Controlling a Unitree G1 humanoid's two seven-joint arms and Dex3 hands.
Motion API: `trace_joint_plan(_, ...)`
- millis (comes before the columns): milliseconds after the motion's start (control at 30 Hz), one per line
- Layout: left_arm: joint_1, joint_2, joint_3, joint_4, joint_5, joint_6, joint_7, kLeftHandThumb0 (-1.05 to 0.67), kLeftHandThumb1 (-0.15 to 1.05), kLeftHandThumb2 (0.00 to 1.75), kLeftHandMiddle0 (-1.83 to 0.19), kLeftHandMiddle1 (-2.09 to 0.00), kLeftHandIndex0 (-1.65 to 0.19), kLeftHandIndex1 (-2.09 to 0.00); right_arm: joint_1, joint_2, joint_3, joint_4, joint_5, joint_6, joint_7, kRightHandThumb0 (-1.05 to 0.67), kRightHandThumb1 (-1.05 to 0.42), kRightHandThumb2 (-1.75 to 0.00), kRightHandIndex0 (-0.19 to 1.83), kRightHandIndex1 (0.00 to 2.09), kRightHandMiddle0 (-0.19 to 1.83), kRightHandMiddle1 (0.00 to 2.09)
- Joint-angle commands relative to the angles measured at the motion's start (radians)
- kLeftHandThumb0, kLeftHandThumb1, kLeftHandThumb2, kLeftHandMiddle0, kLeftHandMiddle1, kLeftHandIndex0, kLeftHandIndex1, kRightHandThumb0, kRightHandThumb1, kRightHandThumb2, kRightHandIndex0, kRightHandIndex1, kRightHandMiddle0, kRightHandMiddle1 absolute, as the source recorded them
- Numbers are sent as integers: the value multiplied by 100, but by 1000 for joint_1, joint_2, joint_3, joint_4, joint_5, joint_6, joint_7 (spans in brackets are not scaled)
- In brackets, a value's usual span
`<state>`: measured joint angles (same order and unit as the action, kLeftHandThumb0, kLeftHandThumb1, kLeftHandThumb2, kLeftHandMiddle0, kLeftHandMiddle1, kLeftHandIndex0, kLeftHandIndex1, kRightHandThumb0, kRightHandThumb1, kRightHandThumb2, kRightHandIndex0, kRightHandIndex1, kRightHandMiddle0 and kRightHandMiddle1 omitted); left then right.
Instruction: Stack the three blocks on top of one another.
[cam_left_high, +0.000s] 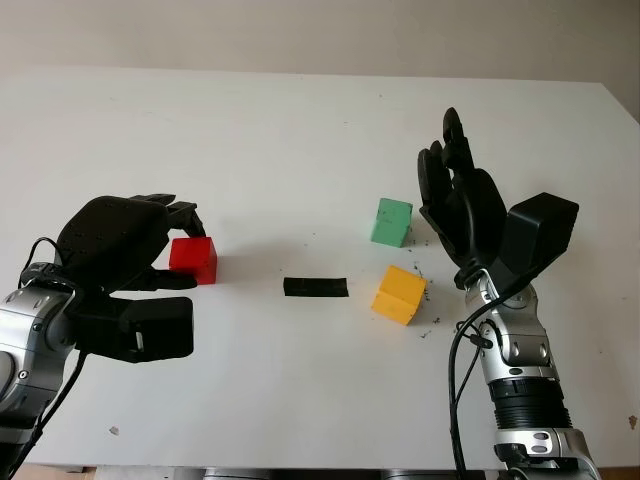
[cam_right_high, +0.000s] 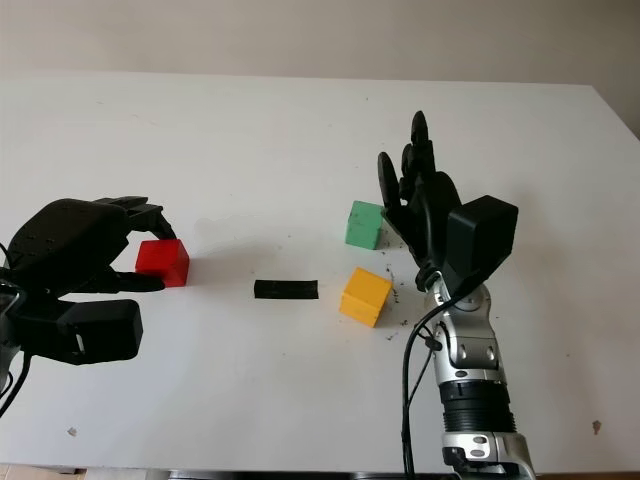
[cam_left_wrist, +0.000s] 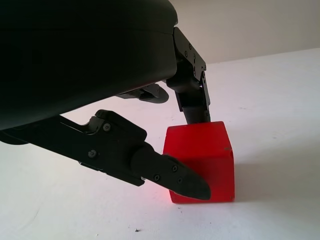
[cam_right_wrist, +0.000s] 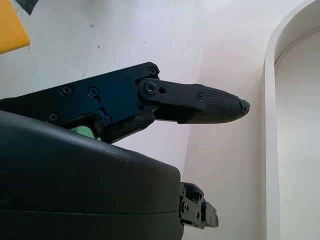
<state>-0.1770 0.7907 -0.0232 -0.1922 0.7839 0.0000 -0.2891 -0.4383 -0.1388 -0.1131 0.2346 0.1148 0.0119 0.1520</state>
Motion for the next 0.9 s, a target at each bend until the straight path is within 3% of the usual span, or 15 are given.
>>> trace_joint_plan(0,-5,14,13,-18,-15,-15,-5,-33,97,5,-41,-6,-46,-110,5,-1,1,-11,4,-7,5,-68,-105,-54,-19,0,-19,0)
trace_joint_plan(200,-57,-7,23,-47,-111,-56,-31,-40,102,6,-43,-6,-44,-123,5,6,3,-8,4,-6,1,-69,-105,-53,-19,0,-19,0)
trace_joint_plan(400,-116,-67,-6,-108,-221,-7,-119,-40,102,5,-42,-5,-43,-126,10,16,3,-8,6,-17,1,-69,-105,-53,-19,0,-19,1)
trace_joint_plan(567,-149,-121,-49,-150,-184,50,-137,-41,100,5,-40,-5,-43,-142,14,22,9,-14,0,-10,-6,-69,-105,-53,-19,0,-19,0)
trace_joint_plan(867,-172,-250,-168,-243,-42,211,-189,-31,96,4,-47,-8,-45,-142,21,42,15,-13,0,-15,-17,-67,-105,-54,-19,0,-19,0)
